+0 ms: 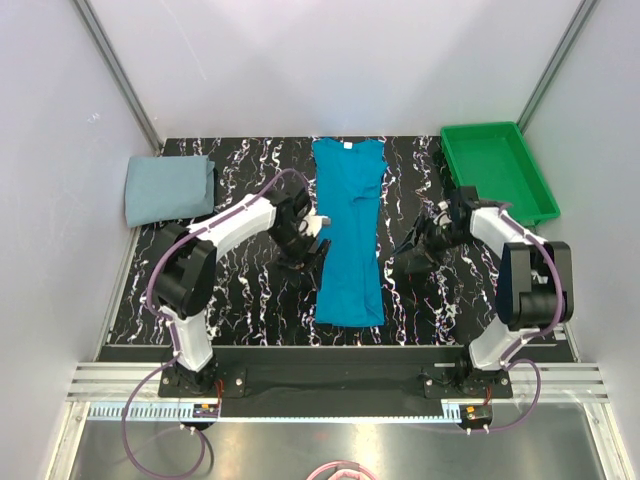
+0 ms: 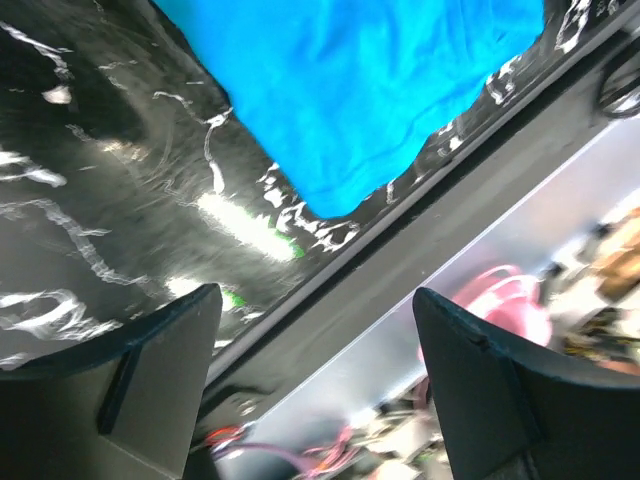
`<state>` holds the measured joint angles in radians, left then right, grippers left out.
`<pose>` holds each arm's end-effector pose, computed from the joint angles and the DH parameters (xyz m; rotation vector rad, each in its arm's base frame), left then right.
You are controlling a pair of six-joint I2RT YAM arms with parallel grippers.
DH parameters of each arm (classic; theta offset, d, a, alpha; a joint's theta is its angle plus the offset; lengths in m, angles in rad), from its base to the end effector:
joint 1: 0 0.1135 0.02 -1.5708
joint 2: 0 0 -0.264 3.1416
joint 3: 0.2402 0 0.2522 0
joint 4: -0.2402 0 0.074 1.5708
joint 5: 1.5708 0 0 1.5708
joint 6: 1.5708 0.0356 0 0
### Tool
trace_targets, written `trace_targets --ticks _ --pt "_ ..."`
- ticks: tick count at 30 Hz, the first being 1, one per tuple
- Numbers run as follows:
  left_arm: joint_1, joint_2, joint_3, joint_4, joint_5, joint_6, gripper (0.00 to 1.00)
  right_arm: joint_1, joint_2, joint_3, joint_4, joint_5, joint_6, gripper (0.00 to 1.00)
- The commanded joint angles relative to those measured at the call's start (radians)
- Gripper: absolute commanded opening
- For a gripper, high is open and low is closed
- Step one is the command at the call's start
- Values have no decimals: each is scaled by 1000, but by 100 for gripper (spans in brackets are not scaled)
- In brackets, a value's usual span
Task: Fold and stack the t-shirts
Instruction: Fold the tshirt
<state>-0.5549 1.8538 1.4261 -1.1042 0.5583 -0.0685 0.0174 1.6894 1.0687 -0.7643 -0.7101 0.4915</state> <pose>0.2838 -0.1981 0.2159 -0.7135 -2.8084 0.8078 0.3036 0.0285 0.1827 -0.5892 -2.8693 -1.1191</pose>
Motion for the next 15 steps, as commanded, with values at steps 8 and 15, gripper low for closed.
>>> trace_targets --ticks 8,15 --pt "29 -22 -223 329 204 -266 72 58 -16 -95 36 -64 41 61" --pt "27 31 -228 345 216 -277 65 125 56 -121 25 -69 42 62"
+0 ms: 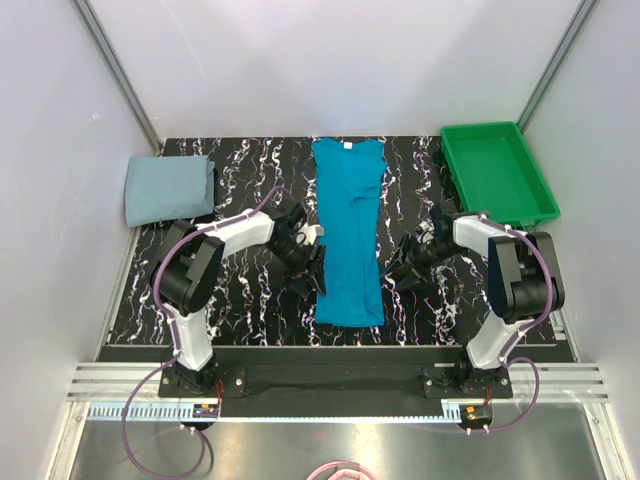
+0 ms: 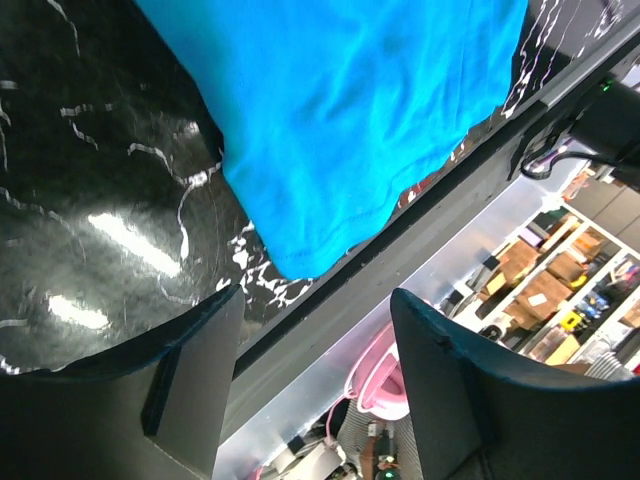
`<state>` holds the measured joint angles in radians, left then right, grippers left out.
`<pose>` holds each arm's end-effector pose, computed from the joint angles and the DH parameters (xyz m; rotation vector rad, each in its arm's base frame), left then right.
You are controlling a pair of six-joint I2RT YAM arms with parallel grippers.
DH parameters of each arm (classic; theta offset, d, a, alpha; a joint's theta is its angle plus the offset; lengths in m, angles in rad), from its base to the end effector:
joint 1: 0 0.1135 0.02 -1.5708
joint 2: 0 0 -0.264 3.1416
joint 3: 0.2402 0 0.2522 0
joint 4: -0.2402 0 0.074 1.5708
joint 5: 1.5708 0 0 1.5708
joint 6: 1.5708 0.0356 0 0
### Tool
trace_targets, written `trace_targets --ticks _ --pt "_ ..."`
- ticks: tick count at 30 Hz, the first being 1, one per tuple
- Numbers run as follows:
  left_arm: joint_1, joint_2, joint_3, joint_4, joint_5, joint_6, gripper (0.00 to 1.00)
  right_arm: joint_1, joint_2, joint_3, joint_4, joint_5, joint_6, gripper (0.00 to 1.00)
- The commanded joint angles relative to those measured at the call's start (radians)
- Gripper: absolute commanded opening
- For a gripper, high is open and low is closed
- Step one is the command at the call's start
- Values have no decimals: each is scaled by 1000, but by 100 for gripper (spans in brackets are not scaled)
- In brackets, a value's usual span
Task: Fold and stack the t-shirts
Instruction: Fold the tshirt
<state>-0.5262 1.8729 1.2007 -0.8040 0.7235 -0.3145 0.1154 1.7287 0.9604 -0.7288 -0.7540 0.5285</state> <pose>0.2796 -0.1897 0.1597 -0.3402 -2.7348 1.0051 0.2820 0.0572 0.1475 -0.5290 -2.7220 -1.0737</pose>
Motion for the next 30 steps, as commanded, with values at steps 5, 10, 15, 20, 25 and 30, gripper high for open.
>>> trace_targets --ticks 5,10,15,20,25,30 --pt "-4 28 -56 78 68 -61 65 44 28 -54 -32 5 10 62" --pt "-34 43 -70 98 50 -84 66 50 52 -69 -67 68 13 62" --pt "-78 54 -73 118 42 -101 66 95 91 -69 -83 88 4 60" --pt "-89 68 -87 144 39 -117 67 145 143 -72 -74 70 1 60" --pt "-89 77 -90 154 45 -124 66 202 184 -48 -77 61 -1 57" --pt "-89 78 -92 154 42 -124 65 274 229 -19 -95 79 2 52"
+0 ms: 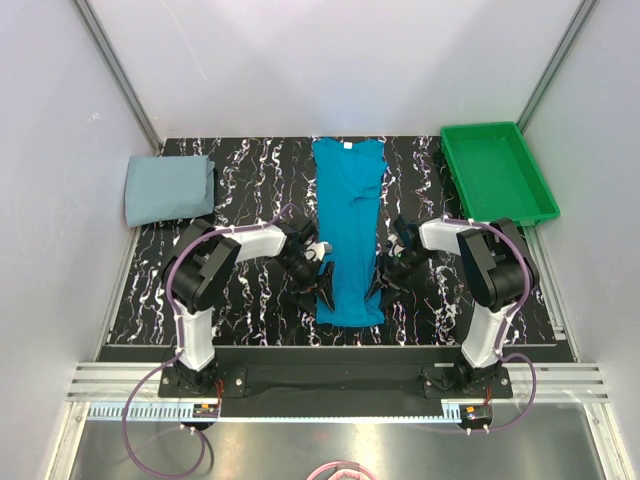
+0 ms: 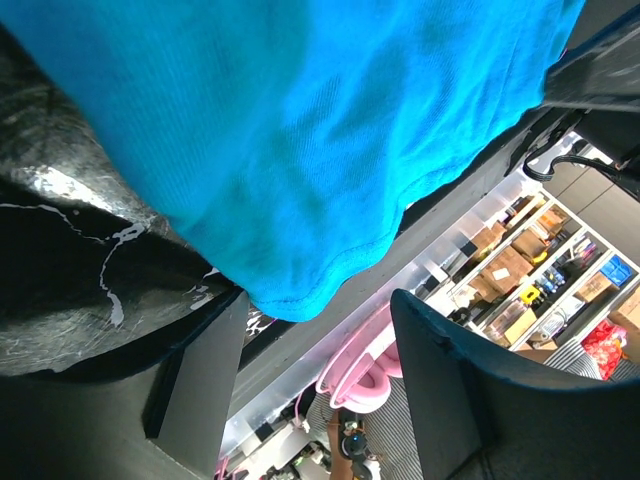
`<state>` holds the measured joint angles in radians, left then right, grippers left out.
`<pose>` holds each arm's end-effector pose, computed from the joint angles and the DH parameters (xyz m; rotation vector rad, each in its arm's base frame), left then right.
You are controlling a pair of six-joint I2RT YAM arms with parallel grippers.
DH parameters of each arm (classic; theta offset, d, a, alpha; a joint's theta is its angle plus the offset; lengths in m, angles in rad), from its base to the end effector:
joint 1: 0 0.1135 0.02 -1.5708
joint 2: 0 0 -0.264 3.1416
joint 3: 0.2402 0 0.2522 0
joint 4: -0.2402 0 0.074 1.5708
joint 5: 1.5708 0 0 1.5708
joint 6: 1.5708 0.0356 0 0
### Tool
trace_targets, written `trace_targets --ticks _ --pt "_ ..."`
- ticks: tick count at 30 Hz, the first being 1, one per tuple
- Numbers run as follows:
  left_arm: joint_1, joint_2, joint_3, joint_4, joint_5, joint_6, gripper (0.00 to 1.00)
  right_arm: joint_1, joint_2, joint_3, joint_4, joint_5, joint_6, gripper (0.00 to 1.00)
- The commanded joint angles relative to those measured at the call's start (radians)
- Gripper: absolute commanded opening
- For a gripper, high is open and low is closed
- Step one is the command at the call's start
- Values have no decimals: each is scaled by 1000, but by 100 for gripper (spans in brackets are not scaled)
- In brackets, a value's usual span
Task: Fold and stack the t-shirts
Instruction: Fold the tshirt
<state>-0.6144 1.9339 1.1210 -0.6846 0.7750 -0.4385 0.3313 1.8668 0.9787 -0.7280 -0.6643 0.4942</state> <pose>0.2577 -0.2123 0.1245 -0.2715 -2.6291 0.9813 0.2704 0.1162 0.1119 -0.2420 -2.7039 -0.8331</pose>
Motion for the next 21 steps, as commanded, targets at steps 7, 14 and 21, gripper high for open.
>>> trace_targets --ticks 7,14,21 --pt "-1 -6 -33 39 -11 -6 61 78 91 -34 -160 100 17 47" --pt "-1 -10 -30 39 -10 -5 53 77 -18 -95 -248 152 -23 47" --pt "-1 -18 -29 40 -11 3 47 78 -49 -112 -229 144 -39 34"
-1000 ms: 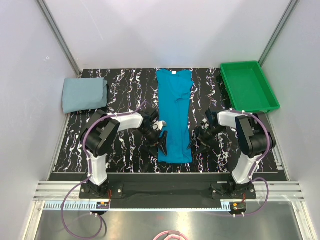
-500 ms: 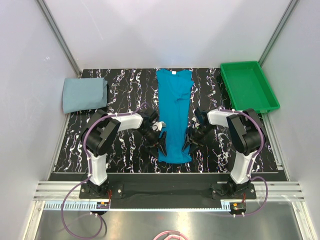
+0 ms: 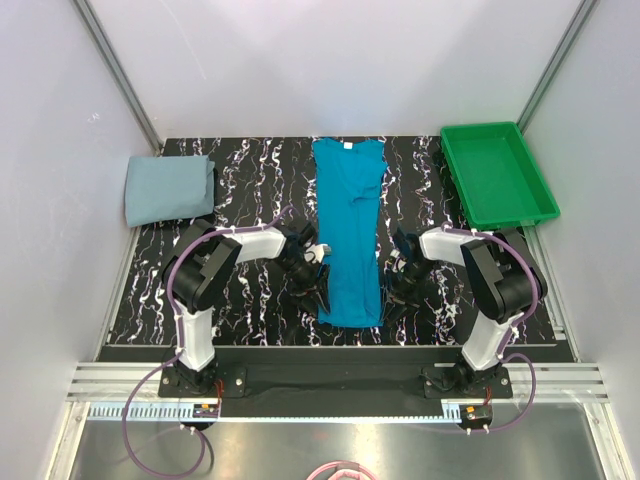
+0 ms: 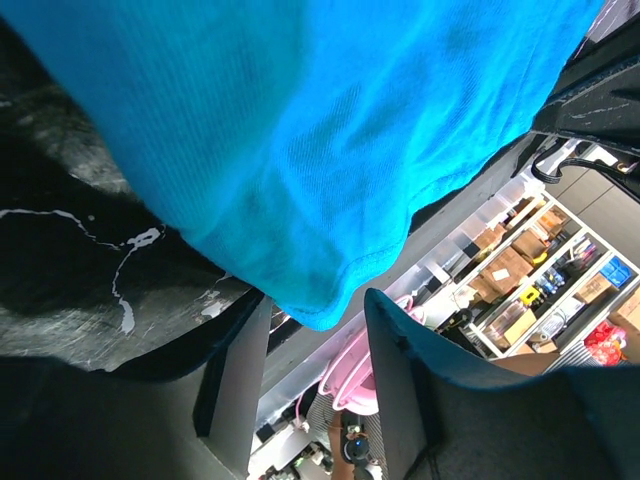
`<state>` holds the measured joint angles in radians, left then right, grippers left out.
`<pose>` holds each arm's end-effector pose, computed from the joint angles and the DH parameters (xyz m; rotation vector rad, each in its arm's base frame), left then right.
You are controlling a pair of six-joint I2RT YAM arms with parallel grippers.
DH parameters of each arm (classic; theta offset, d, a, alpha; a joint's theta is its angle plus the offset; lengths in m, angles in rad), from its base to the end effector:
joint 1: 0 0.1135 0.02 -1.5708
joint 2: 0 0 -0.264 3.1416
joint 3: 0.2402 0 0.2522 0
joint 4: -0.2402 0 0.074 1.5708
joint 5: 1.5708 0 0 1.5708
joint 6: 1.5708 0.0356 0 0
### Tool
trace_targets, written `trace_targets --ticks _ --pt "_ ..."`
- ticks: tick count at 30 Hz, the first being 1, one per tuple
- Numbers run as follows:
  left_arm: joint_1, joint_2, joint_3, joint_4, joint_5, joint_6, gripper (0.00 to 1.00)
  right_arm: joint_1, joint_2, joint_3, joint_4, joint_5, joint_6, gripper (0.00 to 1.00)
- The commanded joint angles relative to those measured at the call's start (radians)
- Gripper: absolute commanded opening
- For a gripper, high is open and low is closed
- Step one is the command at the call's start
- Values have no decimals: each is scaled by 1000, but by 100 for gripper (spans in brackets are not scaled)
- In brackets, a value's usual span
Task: Fold and stack the t-shirts
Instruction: Fold the tshirt
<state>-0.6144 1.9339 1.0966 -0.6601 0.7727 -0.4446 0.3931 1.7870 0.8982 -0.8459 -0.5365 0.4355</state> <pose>0.2550 -0.2103 0.1193 -0.2635 -2.6305 0.9771 0.2337 0.1166 0.1158 -0.1190 -2.7158 -0.5940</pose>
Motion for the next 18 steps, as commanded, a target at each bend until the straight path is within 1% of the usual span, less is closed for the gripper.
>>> trace_targets --ticks 1,5,8,13,18 --pt "-1 -19 -4 19 -7 9 45 15 32 -25 -105 18 19 34" --pt "-1 -24 -15 22 -15 7 48 16 40 -16 -85 18 9 36" --pt "-1 -21 -18 20 -29 9 49 16 52 -5 -73 23 6 40" --pt "-1 -6 -14 13 -41 12 49 16 74 19 -45 18 -3 40" --pt "-1 -6 -18 17 -36 9 47 15 97 34 -24 21 -11 40"
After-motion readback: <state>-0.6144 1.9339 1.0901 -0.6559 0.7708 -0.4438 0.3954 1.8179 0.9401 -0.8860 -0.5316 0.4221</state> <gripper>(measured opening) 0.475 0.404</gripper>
